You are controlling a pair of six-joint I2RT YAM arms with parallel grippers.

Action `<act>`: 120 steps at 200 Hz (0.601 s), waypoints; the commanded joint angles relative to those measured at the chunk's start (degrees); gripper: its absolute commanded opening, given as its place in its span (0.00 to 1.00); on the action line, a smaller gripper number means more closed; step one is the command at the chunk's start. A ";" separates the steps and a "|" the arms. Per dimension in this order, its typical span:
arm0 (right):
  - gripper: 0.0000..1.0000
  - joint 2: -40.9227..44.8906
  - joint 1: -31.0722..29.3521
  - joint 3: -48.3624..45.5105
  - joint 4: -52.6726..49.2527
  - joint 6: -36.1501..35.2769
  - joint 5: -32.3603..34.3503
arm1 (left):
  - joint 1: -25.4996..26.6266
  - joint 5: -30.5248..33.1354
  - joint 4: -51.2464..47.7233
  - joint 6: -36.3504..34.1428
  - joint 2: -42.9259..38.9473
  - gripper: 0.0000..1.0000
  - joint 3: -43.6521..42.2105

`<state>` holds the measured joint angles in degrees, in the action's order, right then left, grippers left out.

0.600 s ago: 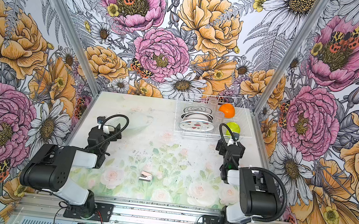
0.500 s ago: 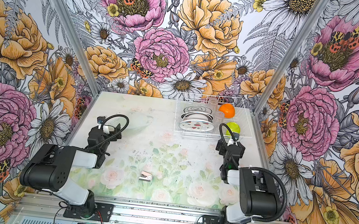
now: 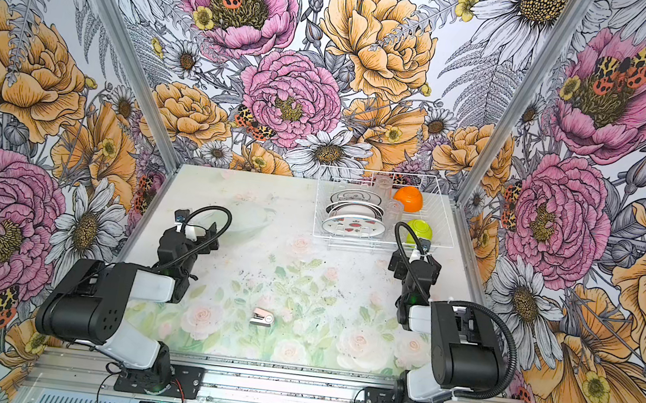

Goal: Unload the mixed dishes from the dish rack

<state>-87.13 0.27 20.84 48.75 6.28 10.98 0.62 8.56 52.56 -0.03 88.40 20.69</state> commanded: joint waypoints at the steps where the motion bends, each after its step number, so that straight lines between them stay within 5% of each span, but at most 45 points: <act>1: 0.99 -0.83 -0.38 1.28 1.60 -0.84 1.07 | -0.60 -1.14 0.97 -0.36 0.46 0.99 1.02; 120: 1.00 0.69 -1.31 0.87 1.29 -1.10 3.29 | 1.74 2.89 0.11 -1.72 -1.82 0.99 0.71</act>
<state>-87.13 0.01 20.86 48.75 6.28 11.60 0.69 8.51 52.56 -0.21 88.40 20.69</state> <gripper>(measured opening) 0.995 0.986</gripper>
